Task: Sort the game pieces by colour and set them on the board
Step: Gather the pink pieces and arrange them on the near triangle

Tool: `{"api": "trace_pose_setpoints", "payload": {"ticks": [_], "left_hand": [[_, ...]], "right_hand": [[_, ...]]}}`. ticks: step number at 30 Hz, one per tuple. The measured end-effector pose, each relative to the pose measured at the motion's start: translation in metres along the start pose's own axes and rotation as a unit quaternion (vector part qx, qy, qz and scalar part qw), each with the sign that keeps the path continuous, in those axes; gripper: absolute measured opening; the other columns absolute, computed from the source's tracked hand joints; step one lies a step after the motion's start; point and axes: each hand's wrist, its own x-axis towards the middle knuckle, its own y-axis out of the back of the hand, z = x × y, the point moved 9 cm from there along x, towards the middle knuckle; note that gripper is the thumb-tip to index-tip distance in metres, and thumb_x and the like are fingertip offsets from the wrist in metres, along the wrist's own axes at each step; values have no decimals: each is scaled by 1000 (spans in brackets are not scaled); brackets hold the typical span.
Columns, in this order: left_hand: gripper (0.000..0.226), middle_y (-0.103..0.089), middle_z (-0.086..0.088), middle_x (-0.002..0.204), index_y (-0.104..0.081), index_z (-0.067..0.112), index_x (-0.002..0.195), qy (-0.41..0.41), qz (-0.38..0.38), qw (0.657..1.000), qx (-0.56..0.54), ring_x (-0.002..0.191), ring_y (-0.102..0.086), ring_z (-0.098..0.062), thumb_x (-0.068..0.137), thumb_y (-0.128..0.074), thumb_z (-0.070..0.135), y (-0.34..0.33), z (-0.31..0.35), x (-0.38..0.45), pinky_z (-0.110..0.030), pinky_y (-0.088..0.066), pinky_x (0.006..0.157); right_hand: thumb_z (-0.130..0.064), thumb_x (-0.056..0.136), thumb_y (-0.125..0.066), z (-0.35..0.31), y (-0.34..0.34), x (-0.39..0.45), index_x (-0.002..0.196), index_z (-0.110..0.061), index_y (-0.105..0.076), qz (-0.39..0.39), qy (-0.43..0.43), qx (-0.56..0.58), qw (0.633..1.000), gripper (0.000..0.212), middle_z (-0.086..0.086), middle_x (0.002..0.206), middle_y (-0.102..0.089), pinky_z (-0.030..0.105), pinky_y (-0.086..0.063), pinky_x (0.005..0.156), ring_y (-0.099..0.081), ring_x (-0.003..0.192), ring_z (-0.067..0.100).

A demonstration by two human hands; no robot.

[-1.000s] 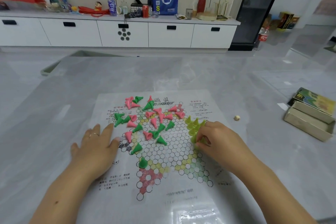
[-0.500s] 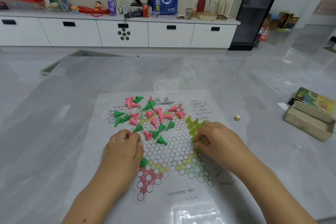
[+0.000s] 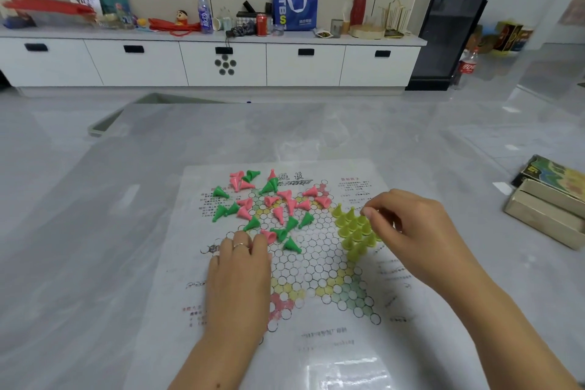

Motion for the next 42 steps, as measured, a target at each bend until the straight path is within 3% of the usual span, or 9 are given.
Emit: {"api": "trace_pose_setpoints", "payload": {"ticks": [5, 10, 12, 16, 18, 22, 28, 37, 42], "left_hand": [[15, -57, -9, 67, -61, 5, 78, -21, 37, 997, -72, 51, -52, -22, 71, -74, 4, 10, 1, 4, -25, -31, 40], [37, -40, 6, 60, -42, 18, 63, 70, 23, 966, -247, 55, -39, -14, 95, -35, 36, 14, -23, 10, -22, -26, 48], [42, -36, 3, 54, -35, 15, 59, 237, -11, 823, -516, 43, -28, -13, 95, -37, 37, 2, -49, 0, -23, -24, 43], [17, -41, -3, 49, -40, 10, 63, 411, -105, 309, -851, 30, -31, -8, 79, -43, 6, -24, -41, -19, -15, -24, 27], [10, -48, -9, 58, -48, 5, 68, 419, -101, 236, -871, 37, -42, -11, 67, -41, -2, -17, -40, -21, -14, -36, 31], [22, -60, -22, 91, -60, -6, 89, 406, -87, 217, -883, 78, -61, -26, 80, -39, -3, -11, -45, -19, -32, -57, 51], [34, -62, -27, 102, -57, -12, 102, 420, -106, 237, -870, 99, -60, -33, 92, -39, 15, -11, -62, -20, -44, -51, 69], [14, -56, -9, 57, -53, 1, 83, 415, -208, 331, -822, 36, -47, -14, 72, -51, 9, -22, -84, -22, -14, -38, 35], [16, -51, -6, 50, -49, 6, 89, 408, -223, 379, -800, 31, -37, -13, 75, -49, 14, -20, -91, -27, -15, -26, 33]], "right_hand": [[-18, 86, -57, 5, 24, -2, 77, -19, -67, 49, -29, 41, 998, 14, -15, 59, -56, 8, -37, 58, -51, 65, -1], [-16, 86, -57, -4, 28, -8, 75, -17, -67, 81, -57, 93, 991, 15, -13, 47, -50, 6, -35, 52, -48, 52, -3], [-17, 87, -56, -19, 12, -12, 75, -18, -66, 46, -42, 90, 994, 16, -11, 52, -54, 10, -38, 54, -51, 56, 1], [-22, 88, -53, -51, -28, -21, 75, -19, -66, -29, -8, 82, 996, 18, -8, 62, -61, 14, -40, 61, -53, 63, 6], [-23, 88, -52, -62, -46, -19, 77, -18, -66, -60, 11, 71, 996, 19, -7, 66, -62, 15, -41, 59, -54, 63, 6], [-24, 90, -50, -60, -70, -9, 95, -23, -63, -77, 15, 31, 996, 14, -16, 81, -54, 13, -37, 62, -49, 69, 1], [-25, 88, -53, -47, -100, 10, 124, -23, -47, -116, 13, -36, 992, 36, -6, 122, -48, 16, -35, 73, -43, 89, 5], [-26, 89, -50, -44, -110, 29, 121, -22, -52, -111, 36, -38, 992, 32, -5, 112, -53, 16, -35, 71, -46, 84, 5], [-31, 89, -52, -47, -111, 36, 118, -24, -54, -108, 24, -35, 993, 31, -8, 103, -49, 19, -40, 71, -50, 83, 7]]}}
